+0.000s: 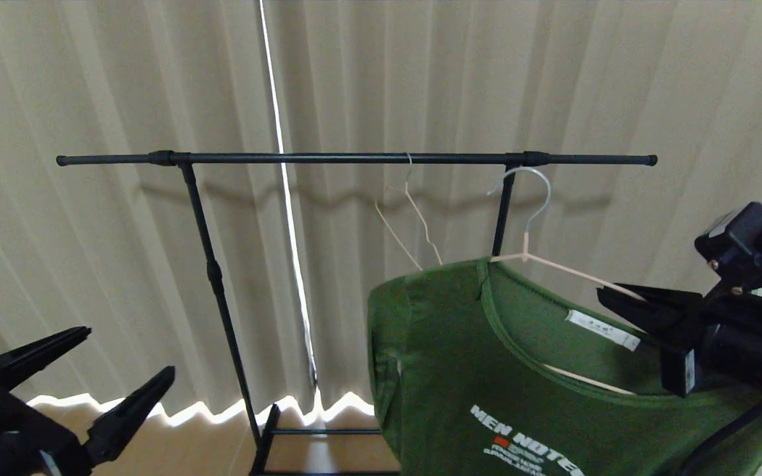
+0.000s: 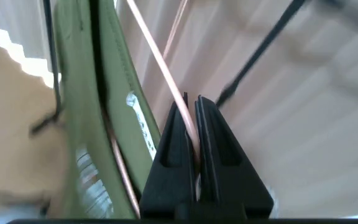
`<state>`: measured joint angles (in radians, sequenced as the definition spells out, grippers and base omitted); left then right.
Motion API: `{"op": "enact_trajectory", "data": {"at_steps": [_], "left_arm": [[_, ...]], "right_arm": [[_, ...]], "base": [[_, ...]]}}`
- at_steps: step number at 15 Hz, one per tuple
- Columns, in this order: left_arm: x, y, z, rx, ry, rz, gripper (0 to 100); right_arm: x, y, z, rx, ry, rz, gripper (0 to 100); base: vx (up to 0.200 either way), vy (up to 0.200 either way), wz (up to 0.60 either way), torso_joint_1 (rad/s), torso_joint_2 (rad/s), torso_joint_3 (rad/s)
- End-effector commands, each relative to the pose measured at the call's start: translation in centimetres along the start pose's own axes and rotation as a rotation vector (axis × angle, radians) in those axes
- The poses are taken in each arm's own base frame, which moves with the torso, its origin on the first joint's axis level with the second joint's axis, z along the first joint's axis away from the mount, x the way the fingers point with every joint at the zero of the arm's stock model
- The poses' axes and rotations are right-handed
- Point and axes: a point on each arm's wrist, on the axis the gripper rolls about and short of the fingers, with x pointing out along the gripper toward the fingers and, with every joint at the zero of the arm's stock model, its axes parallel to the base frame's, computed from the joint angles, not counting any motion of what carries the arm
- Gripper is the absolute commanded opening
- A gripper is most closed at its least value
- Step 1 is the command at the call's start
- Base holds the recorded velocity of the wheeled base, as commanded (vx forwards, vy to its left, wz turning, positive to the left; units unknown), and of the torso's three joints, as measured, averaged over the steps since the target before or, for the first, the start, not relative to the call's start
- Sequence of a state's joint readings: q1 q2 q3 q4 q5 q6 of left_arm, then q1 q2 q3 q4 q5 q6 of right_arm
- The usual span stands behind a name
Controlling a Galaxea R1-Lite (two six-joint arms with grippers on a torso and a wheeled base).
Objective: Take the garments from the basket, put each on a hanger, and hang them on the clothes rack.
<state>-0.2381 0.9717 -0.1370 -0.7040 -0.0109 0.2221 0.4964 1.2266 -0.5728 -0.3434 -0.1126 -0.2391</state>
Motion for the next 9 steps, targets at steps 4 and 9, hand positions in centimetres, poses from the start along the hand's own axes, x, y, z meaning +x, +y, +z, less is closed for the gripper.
{"op": "enact_trajectory", "data": {"at_steps": [4,9], "left_arm": [[-6.2,0.8,-0.8,-0.013,-0.023,0.228,100],[-7.4,0.6,0.1,0.006,-0.090,0.234,100]], "right_arm": [[-0.8,0.1,-1.4,0.034,0.031,-0.015,0],[-0.3,0.1,-1.3,0.081,0.040,-0.015,0]], "base": [[0.000,0.000,0.00,0.000,0.00,0.000],[0.000,0.000,0.00,0.000,0.00,0.000]]}}
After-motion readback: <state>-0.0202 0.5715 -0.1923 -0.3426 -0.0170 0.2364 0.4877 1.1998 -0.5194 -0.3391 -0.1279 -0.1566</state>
